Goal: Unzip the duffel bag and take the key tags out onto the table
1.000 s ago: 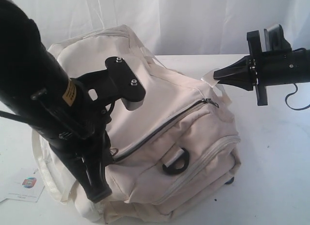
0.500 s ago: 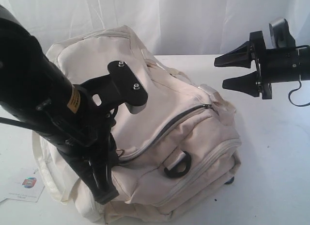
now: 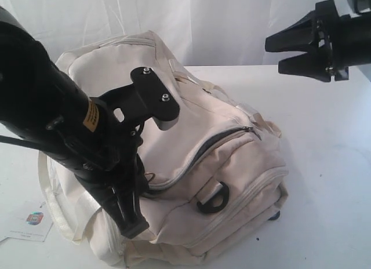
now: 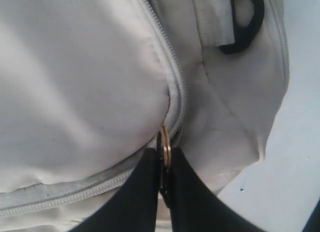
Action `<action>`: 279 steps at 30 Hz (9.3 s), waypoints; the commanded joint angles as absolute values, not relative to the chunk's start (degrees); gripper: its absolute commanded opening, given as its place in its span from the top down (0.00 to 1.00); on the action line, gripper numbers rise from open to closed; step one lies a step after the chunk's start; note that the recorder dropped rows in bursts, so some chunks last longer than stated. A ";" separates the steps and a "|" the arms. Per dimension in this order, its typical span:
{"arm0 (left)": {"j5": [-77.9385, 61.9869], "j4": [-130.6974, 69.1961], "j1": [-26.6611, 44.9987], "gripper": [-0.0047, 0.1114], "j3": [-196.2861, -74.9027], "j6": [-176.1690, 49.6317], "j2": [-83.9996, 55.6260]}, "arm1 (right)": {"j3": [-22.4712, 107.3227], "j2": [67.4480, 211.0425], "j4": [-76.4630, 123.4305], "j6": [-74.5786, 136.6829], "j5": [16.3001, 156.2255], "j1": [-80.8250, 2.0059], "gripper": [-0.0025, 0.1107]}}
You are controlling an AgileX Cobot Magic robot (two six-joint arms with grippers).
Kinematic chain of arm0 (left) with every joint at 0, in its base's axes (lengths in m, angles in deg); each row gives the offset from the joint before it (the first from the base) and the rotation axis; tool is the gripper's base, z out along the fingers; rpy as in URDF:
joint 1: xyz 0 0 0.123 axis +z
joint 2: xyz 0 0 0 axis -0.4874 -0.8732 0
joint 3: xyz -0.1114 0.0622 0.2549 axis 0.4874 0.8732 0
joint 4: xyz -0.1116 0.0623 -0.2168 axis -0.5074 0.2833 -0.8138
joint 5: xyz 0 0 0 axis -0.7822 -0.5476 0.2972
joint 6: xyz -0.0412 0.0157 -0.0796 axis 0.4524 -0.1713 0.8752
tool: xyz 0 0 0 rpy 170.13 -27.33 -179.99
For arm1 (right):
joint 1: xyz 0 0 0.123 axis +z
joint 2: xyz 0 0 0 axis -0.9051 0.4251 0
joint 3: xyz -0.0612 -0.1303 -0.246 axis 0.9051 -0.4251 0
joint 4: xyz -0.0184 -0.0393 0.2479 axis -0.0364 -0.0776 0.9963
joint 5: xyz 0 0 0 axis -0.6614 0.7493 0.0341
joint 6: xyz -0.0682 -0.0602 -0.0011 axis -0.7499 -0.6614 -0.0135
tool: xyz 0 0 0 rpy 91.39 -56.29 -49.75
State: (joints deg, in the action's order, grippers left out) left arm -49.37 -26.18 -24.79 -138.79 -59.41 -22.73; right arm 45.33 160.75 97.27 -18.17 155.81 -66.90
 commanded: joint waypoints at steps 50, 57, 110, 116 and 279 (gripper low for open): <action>-45.23 -25.97 -24.78 0.96 -138.32 -57.34 -22.05 | 37.15 145.73 46.65 -50.48 143.51 -33.40 0.72; -45.23 -25.97 -24.78 0.96 -138.32 -57.34 -22.05 | 34.07 144.03 46.49 -50.74 135.61 -31.34 0.77; -43.11 -25.98 -24.78 0.96 -138.32 -53.06 -22.05 | 28.13 148.51 66.99 -71.09 123.53 -25.28 0.67; -43.11 -25.98 -24.78 0.96 -138.32 -52.43 -22.05 | 28.13 149.51 69.15 -71.55 124.22 -25.28 0.62; -24.74 24.29 4.53 0.96 -138.32 -23.79 -25.34 | 28.13 150.17 50.12 -44.46 124.46 -15.61 0.98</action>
State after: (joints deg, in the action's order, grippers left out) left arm -27.65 20.08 2.07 -138.30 -24.25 -24.56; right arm 28.42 150.39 53.27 -45.76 118.18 -15.71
